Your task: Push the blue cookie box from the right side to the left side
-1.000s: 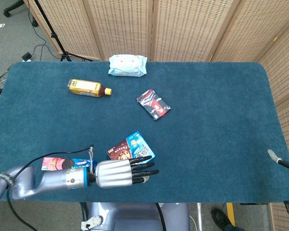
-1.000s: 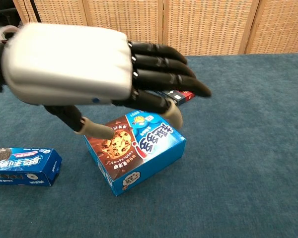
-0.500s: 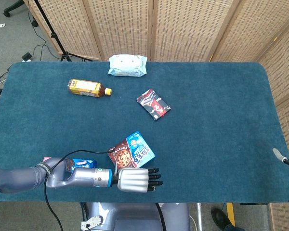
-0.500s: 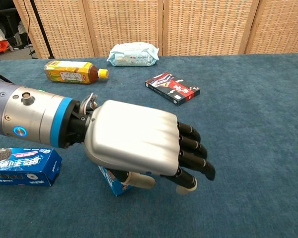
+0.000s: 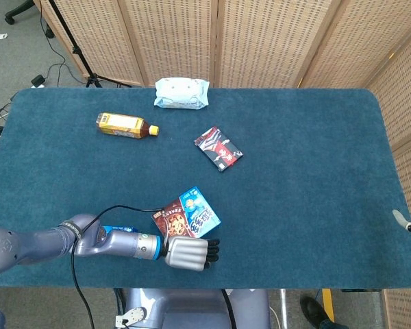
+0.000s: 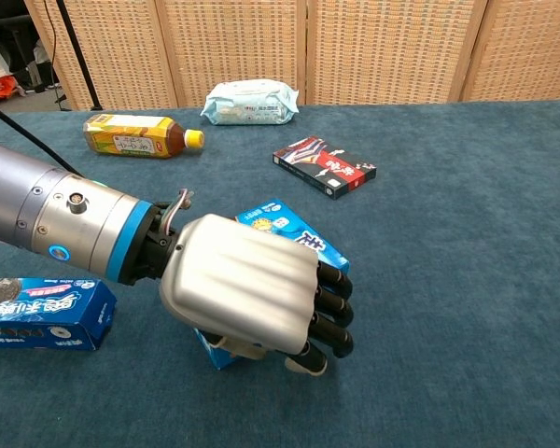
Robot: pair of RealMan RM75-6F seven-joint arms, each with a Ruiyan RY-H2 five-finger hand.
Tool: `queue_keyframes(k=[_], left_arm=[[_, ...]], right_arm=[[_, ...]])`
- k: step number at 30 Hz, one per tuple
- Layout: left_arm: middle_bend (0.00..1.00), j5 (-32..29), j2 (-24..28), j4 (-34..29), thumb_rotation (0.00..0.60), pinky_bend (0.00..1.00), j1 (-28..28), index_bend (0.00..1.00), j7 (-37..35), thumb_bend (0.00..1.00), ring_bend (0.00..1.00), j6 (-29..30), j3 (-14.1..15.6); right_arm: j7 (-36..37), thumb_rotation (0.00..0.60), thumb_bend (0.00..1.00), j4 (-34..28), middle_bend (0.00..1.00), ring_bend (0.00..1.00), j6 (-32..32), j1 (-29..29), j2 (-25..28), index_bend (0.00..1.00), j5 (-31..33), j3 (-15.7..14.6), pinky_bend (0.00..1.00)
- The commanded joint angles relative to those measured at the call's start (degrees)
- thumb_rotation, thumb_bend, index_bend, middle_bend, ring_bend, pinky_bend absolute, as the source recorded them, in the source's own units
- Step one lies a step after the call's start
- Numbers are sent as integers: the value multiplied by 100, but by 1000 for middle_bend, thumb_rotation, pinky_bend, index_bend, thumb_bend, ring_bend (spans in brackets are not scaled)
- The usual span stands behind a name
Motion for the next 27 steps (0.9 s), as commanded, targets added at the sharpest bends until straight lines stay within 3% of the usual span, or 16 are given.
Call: queue_keyframes(k=[1,10,12,18,27], left_arm=[[303,-10,43,151,600,227,-86,484,54,422,235,36,89],[303,-614,107,254,600,228,-30,484,302,386,235,-334,40],[303,-1036,75,306,600,228,74,482,287,375,235,-493,-139],[299,-1480,55,286,600,228,131,483,506,369,236,-656,-335],[298,-1953,119,245,600,228,287,483,704,367,236,-774,-327]], right_arm=[[-2,600,0,-4,0,0,-11,-8,2,0,-3,13,0],[-28,600,0,-38,0,0,-46,-23,2,0,-65,24,0],[-34,600,0,-42,0,0,-67,-22,2,0,-73,24,0],[-27,600,0,-39,0,0,-114,-21,0,0,-69,42,0],[-11,600,0,-46,0,0,-131,-30,2,0,-110,59,0]])
